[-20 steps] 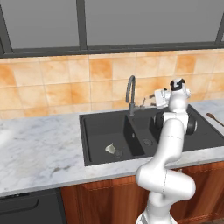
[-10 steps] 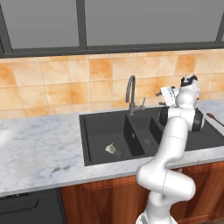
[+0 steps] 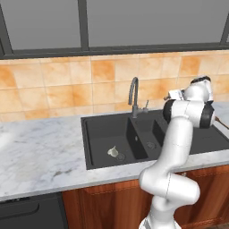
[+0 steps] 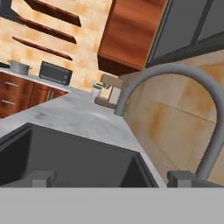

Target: Turn on the sink faucet. Then move the garlic from the counter to the sink. Turn off the sink. Move the vegetable from the sink to the pot next to the stove. Finally move the pot to the front center burner.

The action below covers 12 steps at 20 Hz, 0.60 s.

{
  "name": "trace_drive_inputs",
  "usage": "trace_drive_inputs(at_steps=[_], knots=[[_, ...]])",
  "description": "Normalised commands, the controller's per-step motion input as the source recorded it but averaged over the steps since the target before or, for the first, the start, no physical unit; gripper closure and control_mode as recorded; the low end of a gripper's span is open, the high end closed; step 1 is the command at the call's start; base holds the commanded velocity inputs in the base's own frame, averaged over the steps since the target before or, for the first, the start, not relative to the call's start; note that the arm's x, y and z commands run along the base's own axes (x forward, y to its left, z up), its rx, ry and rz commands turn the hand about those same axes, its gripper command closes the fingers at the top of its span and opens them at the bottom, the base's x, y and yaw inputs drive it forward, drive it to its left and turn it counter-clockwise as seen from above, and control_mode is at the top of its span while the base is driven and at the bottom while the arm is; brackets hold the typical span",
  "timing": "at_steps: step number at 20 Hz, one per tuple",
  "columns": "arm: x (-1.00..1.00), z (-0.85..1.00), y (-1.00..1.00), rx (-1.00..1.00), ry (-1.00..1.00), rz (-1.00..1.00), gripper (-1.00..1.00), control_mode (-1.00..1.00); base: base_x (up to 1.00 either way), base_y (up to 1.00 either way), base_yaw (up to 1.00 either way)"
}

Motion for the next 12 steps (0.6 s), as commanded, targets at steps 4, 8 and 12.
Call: trace_drive_inputs(at_steps=[4,8,12], knots=[[-0.93,0.58,0.24,-0.01,-0.1,-0.01,-1.0,-1.0,0.0,0.0,0.0],[-0.82,0.63,0.27,-0.02,-0.06,-0.01,-1.0,-1.0,0.0,0.0,0.0],[-0.65,0.69,0.34,-0.04,-0.01,-0.04,-1.0,-1.0,0.0,0.0,0.0]])
